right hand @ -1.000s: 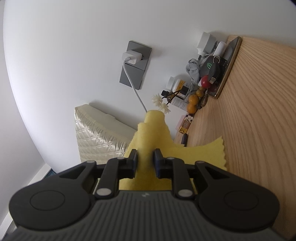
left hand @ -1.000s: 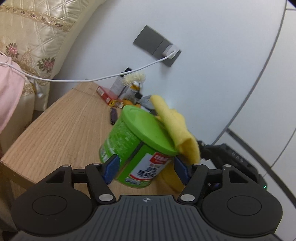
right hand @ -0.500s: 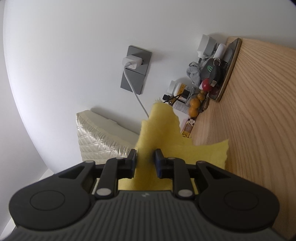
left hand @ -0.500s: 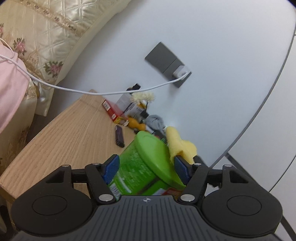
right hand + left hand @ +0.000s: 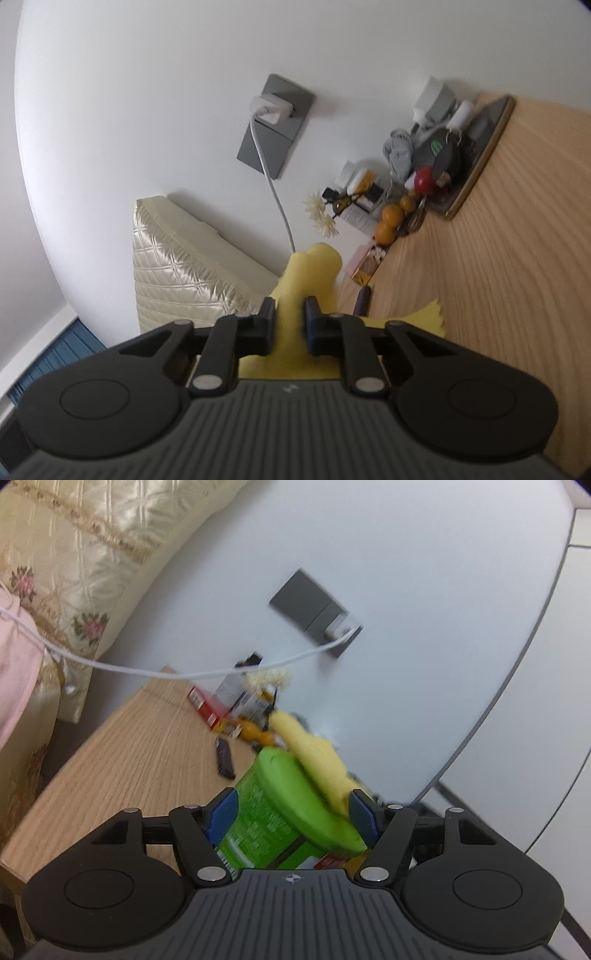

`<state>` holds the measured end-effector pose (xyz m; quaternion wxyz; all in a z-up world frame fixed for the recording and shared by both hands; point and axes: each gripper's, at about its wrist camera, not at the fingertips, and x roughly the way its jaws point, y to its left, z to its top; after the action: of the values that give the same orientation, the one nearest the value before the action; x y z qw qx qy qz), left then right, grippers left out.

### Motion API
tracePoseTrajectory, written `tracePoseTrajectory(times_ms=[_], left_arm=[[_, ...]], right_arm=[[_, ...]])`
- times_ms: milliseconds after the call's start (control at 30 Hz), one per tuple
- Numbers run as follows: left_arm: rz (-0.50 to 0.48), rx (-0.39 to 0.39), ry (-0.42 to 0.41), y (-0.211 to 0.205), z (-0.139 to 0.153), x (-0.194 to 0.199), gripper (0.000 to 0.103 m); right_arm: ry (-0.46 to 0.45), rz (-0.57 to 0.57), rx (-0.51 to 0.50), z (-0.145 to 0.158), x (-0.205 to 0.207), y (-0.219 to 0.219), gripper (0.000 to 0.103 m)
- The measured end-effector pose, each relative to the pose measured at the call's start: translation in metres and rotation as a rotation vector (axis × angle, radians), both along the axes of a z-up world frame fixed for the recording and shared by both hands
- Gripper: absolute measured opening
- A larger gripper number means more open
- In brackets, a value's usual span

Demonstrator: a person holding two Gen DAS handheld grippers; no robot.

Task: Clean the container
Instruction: 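Turn the canister further with the left gripper while the right gripper wipes the label side, then hold the canister in the left gripper while the right gripper keeps wiping its side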

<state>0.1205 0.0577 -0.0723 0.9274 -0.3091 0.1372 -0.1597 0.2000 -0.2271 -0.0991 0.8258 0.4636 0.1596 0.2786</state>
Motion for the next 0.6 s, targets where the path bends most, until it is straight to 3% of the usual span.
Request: tracePoseTrajectory(times_ms=[133,200,400,600], left_arm=[[0.029,-0.051,-0.028,0.007,0.002,-0.002,0.074],[0.039,-0.059,-0.002,0.008,0.000,0.002,0.073],[0.009,-0.061,0.094,0.001,-0.012,0.016,0.067],[0.026,-0.054,0.097,0.002,-0.013,0.017,0.067]], right_arm=[[-0.010,-0.037,0.104,-0.004,-0.011,-0.018,0.013],[-0.013,-0.042,0.154,-0.007,-0.014,-0.024,0.013],[0.014,0.018,0.132,-0.008,-0.005,-0.009,0.013],[0.053,0.058,0.187,-0.014,0.000,-0.008,0.013]])
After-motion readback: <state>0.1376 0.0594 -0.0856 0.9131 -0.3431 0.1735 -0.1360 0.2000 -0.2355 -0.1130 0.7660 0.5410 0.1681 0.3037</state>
